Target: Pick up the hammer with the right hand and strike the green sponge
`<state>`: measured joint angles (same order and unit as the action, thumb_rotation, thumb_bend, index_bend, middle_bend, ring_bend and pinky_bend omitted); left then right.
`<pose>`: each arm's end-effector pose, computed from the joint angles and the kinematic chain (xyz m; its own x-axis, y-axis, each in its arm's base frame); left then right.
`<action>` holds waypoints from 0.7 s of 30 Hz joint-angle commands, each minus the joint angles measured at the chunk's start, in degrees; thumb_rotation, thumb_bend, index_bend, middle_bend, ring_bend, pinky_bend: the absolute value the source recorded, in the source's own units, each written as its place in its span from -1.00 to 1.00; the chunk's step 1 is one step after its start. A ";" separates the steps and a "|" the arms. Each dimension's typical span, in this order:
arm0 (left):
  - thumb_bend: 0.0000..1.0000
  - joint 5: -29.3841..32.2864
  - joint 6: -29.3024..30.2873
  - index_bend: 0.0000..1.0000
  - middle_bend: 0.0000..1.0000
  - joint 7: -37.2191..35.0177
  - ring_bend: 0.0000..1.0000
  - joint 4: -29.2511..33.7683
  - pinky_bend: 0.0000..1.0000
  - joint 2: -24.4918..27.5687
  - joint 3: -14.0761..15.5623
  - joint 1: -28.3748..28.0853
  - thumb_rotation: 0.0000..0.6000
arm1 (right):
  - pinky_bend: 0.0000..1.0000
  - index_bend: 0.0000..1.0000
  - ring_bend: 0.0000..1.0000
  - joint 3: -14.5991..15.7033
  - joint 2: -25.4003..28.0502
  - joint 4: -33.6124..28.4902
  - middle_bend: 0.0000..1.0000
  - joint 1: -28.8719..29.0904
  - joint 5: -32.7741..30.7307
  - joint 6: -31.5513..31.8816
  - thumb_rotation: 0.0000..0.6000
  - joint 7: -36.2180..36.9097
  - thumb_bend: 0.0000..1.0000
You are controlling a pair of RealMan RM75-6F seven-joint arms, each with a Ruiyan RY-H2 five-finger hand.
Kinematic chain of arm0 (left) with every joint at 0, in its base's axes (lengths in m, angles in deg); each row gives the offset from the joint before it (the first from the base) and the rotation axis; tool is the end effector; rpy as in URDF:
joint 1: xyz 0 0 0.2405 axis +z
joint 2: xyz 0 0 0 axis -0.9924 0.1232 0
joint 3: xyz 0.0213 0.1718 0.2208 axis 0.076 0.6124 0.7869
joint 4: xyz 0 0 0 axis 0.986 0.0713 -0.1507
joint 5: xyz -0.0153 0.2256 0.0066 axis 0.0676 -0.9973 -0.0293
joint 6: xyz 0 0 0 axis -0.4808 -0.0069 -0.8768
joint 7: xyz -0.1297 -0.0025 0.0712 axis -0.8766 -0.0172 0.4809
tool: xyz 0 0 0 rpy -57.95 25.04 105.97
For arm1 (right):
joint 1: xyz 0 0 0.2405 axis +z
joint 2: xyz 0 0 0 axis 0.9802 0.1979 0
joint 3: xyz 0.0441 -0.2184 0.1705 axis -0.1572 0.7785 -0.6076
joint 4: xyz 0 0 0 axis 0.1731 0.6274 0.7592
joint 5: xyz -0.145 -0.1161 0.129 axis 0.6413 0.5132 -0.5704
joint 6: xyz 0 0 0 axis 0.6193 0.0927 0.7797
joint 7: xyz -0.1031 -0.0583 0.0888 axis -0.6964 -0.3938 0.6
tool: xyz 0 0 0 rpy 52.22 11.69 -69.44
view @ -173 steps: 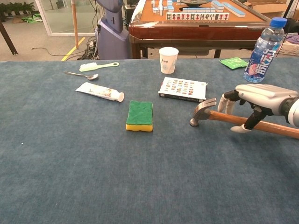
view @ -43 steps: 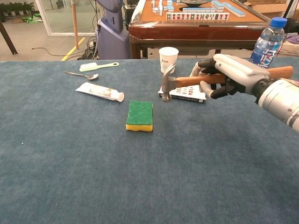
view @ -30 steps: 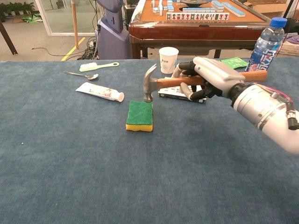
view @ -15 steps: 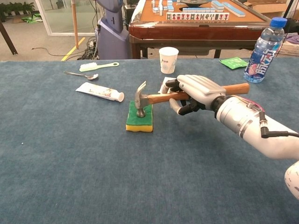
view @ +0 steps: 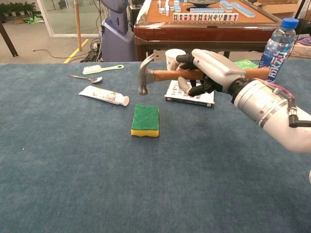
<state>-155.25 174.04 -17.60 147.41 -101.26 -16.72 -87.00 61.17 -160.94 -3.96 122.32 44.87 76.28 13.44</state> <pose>-0.3283 0.1815 0.1591 0.5244 -0.0192 0.8512 0.8515 0.0146 -0.5242 -0.1452 -0.3871 -0.0805 0.1411 -0.0826 0.9865 -0.8603 -0.5034 0.0809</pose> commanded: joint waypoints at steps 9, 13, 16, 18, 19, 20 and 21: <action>-0.51 -0.08 -0.08 -0.51 -0.87 0.66 -0.82 0.36 -0.94 0.03 -0.03 -0.08 1.00 | 0.58 0.48 0.42 -0.82 -2.52 3.73 0.69 -2.03 -0.52 4.16 1.00 8.05 0.66; -0.51 0.12 -0.33 -0.51 -0.87 0.82 -0.82 0.29 -0.94 -0.03 0.08 -0.05 1.00 | 0.58 0.48 0.42 0.00 -2.58 4.25 0.69 -1.30 -1.00 0.89 1.00 5.53 0.66; -0.51 0.45 -0.44 -0.51 -0.87 0.75 -0.82 0.19 -0.94 0.05 0.14 0.08 1.00 | 0.58 0.48 0.42 0.84 -2.78 4.88 0.69 -0.61 -1.35 -2.22 1.00 4.01 0.66; -0.51 0.57 -0.41 -0.51 -0.87 0.52 -0.82 0.08 -0.94 0.08 0.15 0.18 1.00 | 0.58 0.48 0.42 1.35 -2.83 5.15 0.69 -0.16 -1.49 -4.06 1.00 3.14 0.66; -0.51 0.57 -0.35 -0.51 -0.87 0.35 -0.82 -0.07 -0.94 0.07 0.18 0.24 1.00 | 0.58 0.48 0.42 1.60 -2.94 5.40 0.69 0.12 -1.53 -4.98 1.00 2.60 0.66; -0.51 0.53 -0.27 -0.51 -0.87 0.19 -0.82 -0.21 -0.94 0.04 0.20 0.30 1.00 | 0.58 0.48 0.42 1.77 -3.08 5.63 0.69 0.29 -1.53 -5.49 1.00 2.30 0.66; -0.51 0.47 -0.20 -0.51 -0.87 -0.05 -0.82 -0.42 -0.94 -0.01 0.23 0.36 1.00 | 0.58 0.48 0.42 1.94 -3.31 5.96 0.69 0.50 -1.55 -6.11 1.00 1.96 0.66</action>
<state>-154.75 173.79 -17.57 147.07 -101.24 -16.51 -86.68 62.62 -163.93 1.45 122.32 43.47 71.08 16.14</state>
